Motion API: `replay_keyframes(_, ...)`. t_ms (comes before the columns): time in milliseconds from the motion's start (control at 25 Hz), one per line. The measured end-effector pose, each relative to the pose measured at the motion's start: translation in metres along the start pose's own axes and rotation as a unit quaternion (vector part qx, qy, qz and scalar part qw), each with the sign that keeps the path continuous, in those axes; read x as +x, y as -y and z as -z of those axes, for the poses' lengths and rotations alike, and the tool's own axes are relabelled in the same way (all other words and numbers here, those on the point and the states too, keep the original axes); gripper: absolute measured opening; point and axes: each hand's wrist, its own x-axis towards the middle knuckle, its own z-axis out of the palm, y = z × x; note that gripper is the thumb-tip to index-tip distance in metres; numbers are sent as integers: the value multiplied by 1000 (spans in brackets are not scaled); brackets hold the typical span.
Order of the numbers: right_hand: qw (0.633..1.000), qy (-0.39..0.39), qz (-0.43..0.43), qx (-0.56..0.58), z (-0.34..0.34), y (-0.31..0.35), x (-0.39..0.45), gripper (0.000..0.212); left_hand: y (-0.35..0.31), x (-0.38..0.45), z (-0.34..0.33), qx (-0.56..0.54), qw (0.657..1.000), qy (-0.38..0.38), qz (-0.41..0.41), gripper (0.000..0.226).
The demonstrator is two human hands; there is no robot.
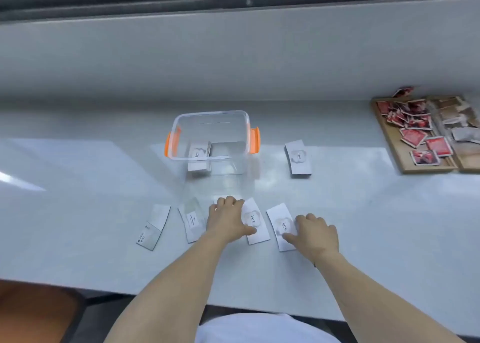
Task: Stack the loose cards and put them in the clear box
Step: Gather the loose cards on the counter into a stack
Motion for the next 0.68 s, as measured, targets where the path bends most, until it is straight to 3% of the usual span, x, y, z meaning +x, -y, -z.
replay_keyframes(240, 994, -5, -82, 78, -6, 22, 5, 47, -14, 16, -4, 41, 999, -2, -8, 106)
replay_keyframes(520, 964, 17, -134, 230, -8, 29, 18, 52, -17, 28, -2, 58, 998, 14, -23, 99)
replay_keyframes(680, 961, 55, -126, 241, 0, 24, 24, 42, -18, 35, 6, 77, 996, 9, -36, 89)
